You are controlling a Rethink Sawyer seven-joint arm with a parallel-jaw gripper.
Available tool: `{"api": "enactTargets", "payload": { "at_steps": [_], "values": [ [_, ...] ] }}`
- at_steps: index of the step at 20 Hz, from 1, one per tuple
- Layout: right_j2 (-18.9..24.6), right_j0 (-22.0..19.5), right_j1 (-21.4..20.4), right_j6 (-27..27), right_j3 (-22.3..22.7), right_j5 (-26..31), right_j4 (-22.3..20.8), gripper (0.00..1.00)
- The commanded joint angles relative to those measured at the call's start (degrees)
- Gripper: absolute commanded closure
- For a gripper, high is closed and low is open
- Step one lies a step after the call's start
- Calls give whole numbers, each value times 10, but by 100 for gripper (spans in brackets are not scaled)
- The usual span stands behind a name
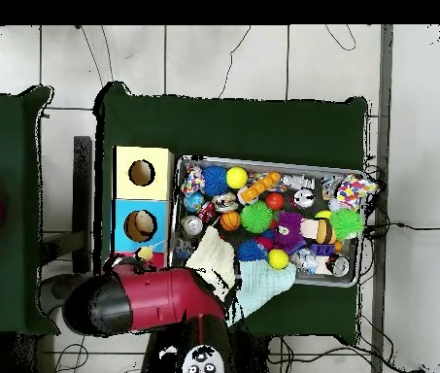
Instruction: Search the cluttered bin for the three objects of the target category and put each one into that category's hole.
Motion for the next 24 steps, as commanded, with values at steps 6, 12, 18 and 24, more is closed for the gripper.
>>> {"api": "enactTargets", "payload": {
  "at_steps": [6, 12, 18, 24],
  "values": [
    [-13, 55, 71, 103, -38, 65, 30, 100],
    [-36, 70, 89, 93, -42, 89, 28, 100],
    [-55, 85, 96, 90, -25, 101, 18, 100],
    [-67, 93, 104, 85, -26, 114, 17, 100]
  ]
}}
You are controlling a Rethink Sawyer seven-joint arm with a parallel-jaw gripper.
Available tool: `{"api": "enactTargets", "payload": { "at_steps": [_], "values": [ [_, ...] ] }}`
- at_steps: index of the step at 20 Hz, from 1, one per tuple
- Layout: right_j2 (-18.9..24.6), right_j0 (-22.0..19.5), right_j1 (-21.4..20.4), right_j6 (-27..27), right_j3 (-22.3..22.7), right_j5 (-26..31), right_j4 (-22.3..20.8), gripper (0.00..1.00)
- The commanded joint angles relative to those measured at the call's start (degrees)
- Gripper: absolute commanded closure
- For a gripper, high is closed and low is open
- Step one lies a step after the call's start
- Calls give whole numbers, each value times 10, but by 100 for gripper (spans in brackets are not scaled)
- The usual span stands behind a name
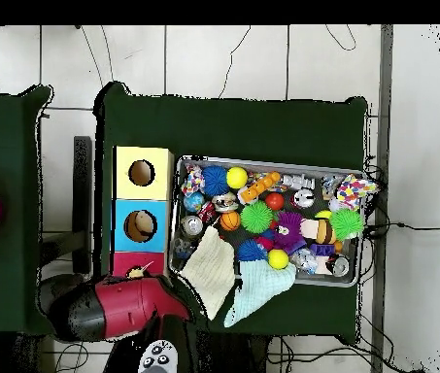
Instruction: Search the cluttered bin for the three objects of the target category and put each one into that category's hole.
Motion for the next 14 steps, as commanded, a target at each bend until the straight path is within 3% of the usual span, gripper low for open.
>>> {"api": "enactTargets", "payload": {
  "at_steps": [1, 14],
  "values": [
    [-17, 4, 45, 85, -16, 88, 9, 100],
    [-11, -7, 54, 72, 1, 65, 17, 100]
  ]
}}
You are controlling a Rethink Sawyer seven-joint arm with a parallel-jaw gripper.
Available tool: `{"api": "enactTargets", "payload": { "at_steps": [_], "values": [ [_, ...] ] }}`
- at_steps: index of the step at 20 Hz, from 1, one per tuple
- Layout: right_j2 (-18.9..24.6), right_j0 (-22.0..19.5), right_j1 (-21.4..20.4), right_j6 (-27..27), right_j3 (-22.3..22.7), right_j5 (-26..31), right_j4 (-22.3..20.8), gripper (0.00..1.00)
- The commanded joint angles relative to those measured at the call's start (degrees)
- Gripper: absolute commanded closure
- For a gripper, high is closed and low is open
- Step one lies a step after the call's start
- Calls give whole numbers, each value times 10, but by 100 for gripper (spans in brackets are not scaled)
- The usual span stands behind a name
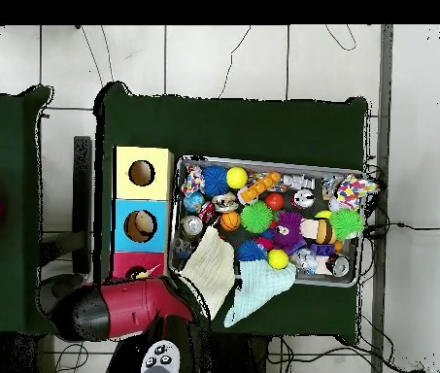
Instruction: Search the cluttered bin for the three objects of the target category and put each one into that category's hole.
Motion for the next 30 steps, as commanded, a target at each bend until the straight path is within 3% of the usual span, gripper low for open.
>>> {"api": "enactTargets", "payload": {
  "at_steps": [1, 19, 20, 30],
  "values": [
    [5, -11, 49, 72, 2, 52, 13, 100],
    [24, -25, 54, 51, 3, 48, 17, 100],
    [25, -26, 55, 49, 3, 48, 17, 0],
    [35, -29, 58, 42, -1, 45, 18, 0]
  ]
}}
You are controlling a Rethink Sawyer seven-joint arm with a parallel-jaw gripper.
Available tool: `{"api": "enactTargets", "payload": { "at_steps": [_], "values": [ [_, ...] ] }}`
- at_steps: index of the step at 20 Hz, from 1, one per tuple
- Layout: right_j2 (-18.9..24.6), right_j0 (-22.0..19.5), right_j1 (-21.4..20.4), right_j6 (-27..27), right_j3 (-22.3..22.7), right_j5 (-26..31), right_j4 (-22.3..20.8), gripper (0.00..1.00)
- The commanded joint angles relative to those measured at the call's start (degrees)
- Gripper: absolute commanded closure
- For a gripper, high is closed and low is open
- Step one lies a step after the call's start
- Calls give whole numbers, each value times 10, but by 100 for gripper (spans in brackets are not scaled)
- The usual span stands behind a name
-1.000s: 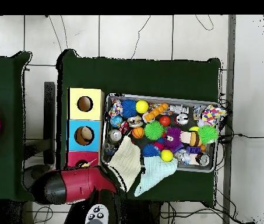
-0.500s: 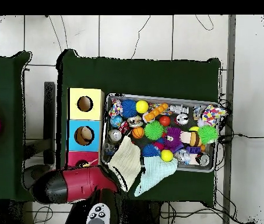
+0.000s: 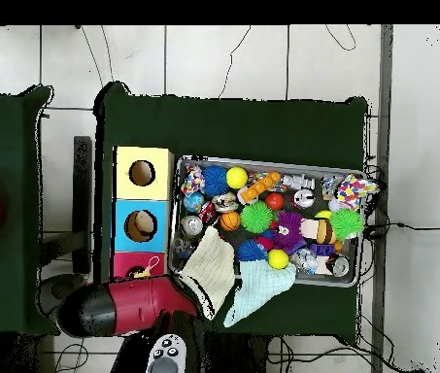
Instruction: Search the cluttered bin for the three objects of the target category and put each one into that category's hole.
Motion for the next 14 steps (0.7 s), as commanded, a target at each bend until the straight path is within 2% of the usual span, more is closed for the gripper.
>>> {"api": "enactTargets", "payload": {
  "at_steps": [1, 8, 14],
  "values": [
    [34, -19, 42, 44, -3, 46, 12, 0],
    [24, -16, 23, 47, -8, 64, 13, 0],
    [13, -10, 34, 59, -14, 42, 9, 0]
  ]
}}
